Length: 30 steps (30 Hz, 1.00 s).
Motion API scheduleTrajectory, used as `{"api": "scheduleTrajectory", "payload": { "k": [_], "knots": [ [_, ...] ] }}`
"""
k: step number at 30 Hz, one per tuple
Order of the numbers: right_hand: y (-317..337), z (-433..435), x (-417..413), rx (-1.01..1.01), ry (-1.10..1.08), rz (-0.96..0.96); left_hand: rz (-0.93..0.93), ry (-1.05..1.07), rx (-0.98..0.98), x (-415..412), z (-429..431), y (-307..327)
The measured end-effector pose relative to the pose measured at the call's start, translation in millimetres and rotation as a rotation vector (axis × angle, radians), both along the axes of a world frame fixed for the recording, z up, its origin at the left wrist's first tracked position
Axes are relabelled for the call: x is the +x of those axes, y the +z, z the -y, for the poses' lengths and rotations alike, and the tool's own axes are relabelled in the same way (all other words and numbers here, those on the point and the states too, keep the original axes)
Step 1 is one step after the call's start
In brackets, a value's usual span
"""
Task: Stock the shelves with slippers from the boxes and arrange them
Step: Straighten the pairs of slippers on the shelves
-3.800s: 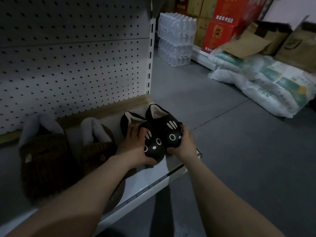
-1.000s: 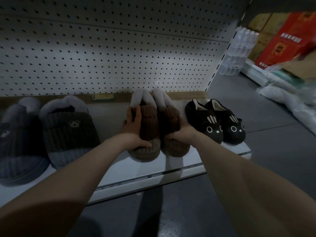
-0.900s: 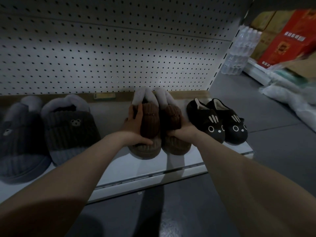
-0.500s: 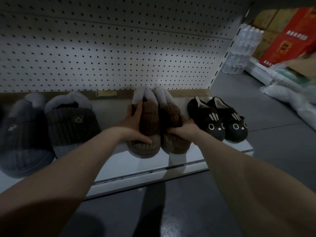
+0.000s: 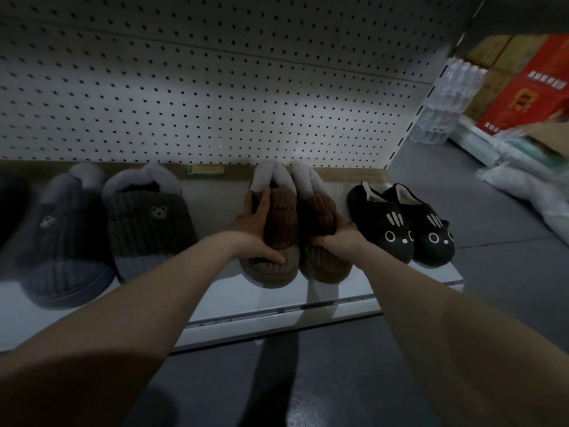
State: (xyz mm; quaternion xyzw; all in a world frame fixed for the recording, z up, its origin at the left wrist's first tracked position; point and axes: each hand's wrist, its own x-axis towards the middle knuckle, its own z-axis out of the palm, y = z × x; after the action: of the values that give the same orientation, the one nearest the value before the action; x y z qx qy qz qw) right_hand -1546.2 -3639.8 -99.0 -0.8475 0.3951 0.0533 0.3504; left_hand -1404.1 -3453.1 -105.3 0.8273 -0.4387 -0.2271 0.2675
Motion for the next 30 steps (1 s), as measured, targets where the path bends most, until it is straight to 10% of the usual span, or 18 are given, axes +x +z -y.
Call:
{"api": "scheduleTrajectory", "payload": {
  "k": [14,30],
  "knots": [
    [59.1,-75.6,68.2,-0.36,0.16,0.411,0.508,0.014,0.024,36.6,-43.6,52.6],
    [53.1,-222.9,154.9,-0.121,0.582,0.323,0.143,0.579,0.21,107.3,-256.5,26.9]
  ]
}}
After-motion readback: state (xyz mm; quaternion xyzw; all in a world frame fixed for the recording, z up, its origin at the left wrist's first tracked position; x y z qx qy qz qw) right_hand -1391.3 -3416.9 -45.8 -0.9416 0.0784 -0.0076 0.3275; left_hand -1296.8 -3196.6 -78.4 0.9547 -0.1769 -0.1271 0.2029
